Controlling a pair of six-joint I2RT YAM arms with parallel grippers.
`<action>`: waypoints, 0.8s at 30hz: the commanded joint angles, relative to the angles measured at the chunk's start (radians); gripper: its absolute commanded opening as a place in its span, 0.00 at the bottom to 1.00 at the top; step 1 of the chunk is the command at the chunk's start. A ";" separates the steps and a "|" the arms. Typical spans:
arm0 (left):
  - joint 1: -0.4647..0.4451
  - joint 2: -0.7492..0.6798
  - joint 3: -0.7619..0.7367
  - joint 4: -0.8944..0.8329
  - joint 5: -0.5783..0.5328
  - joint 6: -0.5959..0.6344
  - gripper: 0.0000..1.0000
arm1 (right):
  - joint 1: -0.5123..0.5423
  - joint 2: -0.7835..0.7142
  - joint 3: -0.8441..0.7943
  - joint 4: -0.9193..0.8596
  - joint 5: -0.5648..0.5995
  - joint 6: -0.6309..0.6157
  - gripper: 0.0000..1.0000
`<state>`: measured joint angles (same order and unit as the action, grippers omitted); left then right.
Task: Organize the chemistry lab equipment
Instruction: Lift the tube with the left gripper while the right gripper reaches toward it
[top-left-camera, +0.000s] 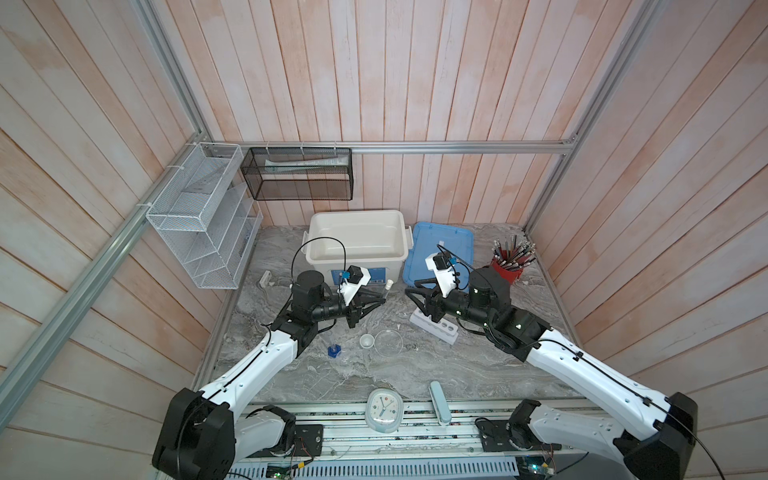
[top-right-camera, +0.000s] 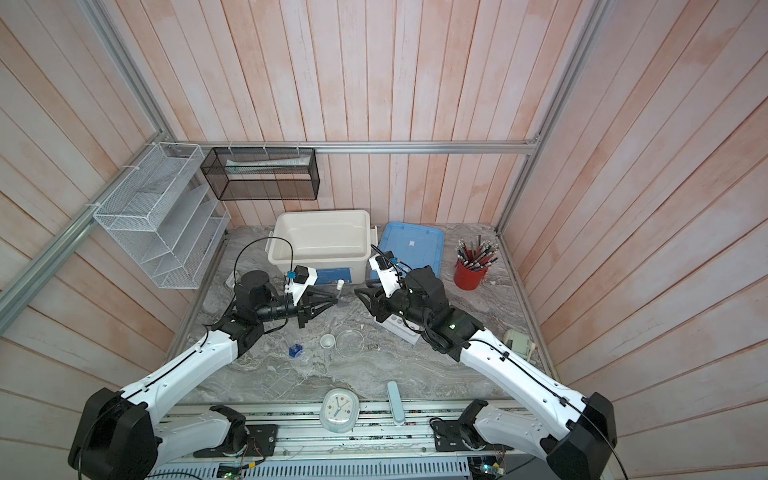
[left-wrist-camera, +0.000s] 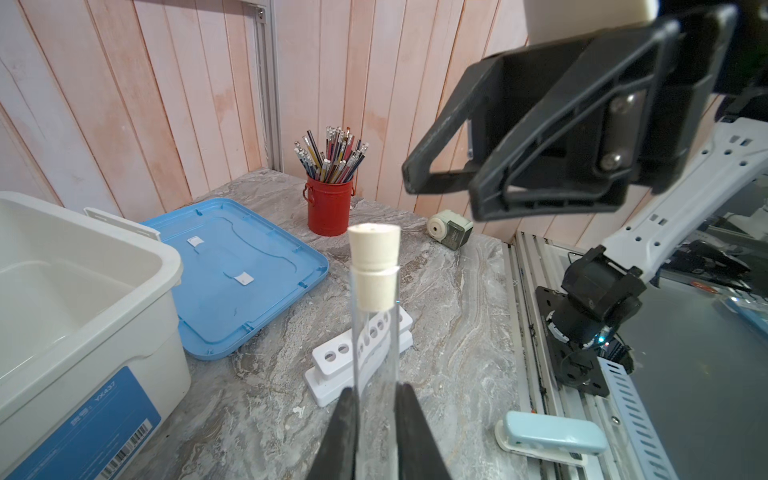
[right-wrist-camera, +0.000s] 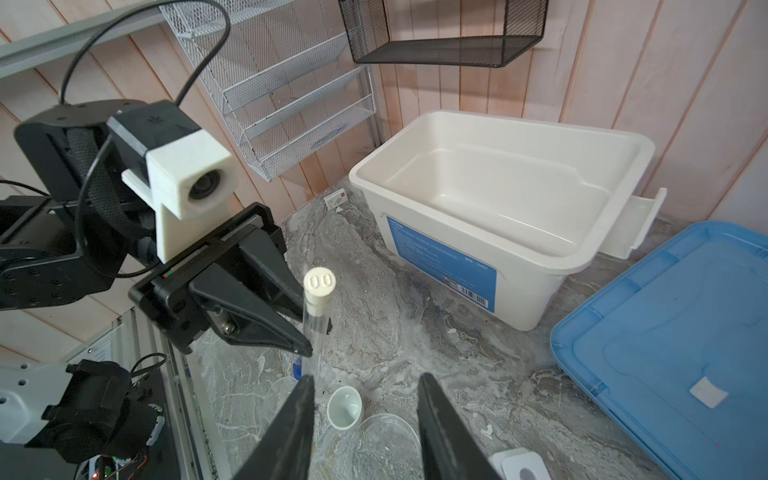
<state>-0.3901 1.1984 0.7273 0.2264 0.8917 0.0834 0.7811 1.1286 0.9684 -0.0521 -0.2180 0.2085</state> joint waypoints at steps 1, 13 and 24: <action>-0.003 -0.002 -0.009 0.036 0.043 -0.024 0.16 | 0.021 0.031 0.038 0.060 -0.056 -0.006 0.42; -0.015 -0.002 -0.015 0.023 0.031 0.002 0.16 | 0.043 0.095 0.031 0.172 -0.103 0.030 0.39; -0.021 -0.008 -0.019 0.027 0.028 0.005 0.16 | 0.050 0.125 0.037 0.207 -0.104 0.041 0.35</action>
<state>-0.4065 1.1984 0.7261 0.2333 0.9112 0.0784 0.8234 1.2476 0.9752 0.1184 -0.3122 0.2398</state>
